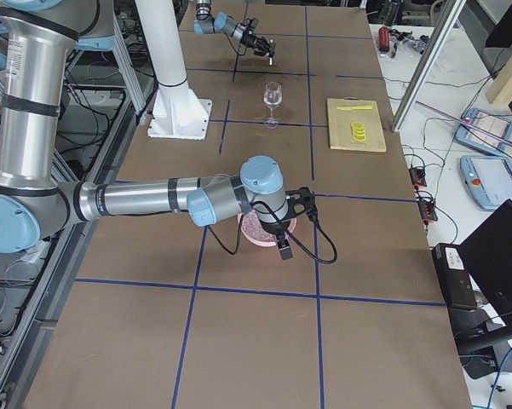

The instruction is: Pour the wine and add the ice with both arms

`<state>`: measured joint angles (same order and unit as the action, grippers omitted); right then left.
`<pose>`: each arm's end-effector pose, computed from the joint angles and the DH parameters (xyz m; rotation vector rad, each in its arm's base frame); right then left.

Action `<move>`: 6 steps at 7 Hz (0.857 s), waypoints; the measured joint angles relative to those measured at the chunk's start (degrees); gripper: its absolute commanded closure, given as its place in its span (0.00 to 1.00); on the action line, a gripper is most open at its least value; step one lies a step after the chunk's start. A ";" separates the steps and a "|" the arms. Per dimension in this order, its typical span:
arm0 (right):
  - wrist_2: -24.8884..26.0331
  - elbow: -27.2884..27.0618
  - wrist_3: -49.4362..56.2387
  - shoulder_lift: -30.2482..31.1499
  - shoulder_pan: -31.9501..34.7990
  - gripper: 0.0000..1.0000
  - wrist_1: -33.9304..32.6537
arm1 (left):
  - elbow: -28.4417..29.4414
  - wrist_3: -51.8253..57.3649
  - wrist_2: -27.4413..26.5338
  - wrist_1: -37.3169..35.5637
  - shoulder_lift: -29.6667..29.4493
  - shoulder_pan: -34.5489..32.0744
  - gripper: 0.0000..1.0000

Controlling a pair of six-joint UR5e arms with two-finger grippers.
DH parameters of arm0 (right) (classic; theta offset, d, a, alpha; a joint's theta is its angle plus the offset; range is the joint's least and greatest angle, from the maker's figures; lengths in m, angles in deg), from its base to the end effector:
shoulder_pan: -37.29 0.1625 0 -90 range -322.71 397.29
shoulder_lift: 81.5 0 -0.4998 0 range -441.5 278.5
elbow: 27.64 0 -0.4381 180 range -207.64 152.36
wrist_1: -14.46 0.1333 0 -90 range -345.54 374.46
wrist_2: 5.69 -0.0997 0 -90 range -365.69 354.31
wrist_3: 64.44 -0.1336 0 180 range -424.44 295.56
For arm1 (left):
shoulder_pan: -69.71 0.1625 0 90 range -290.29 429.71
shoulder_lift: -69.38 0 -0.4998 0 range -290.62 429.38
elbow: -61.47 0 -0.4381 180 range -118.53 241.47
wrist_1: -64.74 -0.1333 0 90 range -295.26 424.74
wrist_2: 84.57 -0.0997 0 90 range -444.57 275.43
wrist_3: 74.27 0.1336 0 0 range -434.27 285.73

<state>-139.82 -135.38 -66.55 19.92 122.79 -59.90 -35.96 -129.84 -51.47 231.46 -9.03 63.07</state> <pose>0.0037 -0.4665 0.6558 0.3198 -0.7808 -0.1868 0.4047 -0.2940 0.6106 1.1822 0.7687 -0.2256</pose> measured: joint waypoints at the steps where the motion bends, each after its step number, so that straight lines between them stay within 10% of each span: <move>1: 0.00 -0.01 0.00 0.00 -0.01 0.00 0.00 | 1.08 -0.04 -0.67 0.03 -1.01 0.49 1.00; 6: 0.00 0.01 0.00 0.00 0.02 0.00 0.00 | 4.41 -0.83 -1.00 0.25 -3.40 1.69 0.87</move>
<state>-139.82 -135.37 -66.55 19.92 122.80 -59.90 -31.54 -130.67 -52.47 231.71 -12.43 64.76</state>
